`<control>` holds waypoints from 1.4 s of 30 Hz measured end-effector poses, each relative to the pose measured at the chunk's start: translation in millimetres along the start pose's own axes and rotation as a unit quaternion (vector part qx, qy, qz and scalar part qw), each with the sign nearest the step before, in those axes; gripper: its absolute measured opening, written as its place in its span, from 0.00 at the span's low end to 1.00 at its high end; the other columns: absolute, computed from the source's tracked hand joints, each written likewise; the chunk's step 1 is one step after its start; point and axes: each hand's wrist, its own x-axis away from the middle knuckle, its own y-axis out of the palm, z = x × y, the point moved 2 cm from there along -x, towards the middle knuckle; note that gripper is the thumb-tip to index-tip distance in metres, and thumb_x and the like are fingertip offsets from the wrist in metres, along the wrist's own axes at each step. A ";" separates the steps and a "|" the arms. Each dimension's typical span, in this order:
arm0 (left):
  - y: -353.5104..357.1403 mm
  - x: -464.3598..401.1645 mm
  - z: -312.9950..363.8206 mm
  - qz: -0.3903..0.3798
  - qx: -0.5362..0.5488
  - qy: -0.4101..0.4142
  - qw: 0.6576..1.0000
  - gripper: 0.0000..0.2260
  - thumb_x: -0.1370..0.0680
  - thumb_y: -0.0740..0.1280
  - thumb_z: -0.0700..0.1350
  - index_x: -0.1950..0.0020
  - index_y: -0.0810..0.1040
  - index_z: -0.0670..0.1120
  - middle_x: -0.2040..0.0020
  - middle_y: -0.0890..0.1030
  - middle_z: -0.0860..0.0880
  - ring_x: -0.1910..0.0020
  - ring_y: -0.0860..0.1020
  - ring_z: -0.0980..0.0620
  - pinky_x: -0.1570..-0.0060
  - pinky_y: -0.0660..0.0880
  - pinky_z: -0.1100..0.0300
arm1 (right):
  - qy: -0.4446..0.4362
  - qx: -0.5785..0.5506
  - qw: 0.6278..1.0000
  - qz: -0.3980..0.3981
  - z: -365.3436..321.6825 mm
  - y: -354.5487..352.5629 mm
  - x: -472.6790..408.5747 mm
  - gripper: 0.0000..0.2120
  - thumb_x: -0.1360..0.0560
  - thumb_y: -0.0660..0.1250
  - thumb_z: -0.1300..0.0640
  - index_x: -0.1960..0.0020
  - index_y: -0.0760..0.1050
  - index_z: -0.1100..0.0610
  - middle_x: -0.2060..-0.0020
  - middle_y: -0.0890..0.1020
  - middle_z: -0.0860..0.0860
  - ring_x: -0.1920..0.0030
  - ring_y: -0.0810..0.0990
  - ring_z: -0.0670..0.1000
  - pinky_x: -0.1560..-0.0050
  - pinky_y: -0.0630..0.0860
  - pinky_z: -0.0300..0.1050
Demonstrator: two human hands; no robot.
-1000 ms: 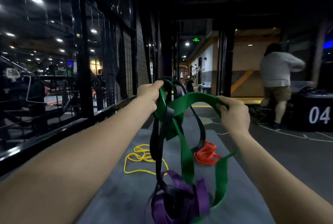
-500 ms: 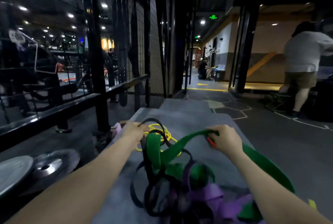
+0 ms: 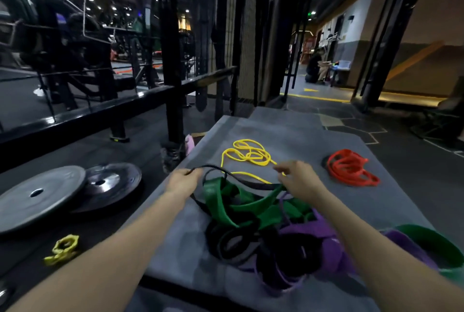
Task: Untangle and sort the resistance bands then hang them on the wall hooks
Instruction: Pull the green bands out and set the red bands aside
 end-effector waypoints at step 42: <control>-11.1 4.1 -21.3 0.110 -0.147 0.053 0.982 0.19 0.27 0.68 0.44 0.37 0.69 0.46 0.35 0.65 0.43 0.35 0.66 0.42 0.35 0.66 0.51 | -0.094 0.101 0.967 -0.212 -86.7 84.6 -39.2 0.24 0.27 0.63 0.39 0.41 0.77 0.56 0.45 0.78 0.57 0.40 0.73 0.56 0.42 0.68 0.45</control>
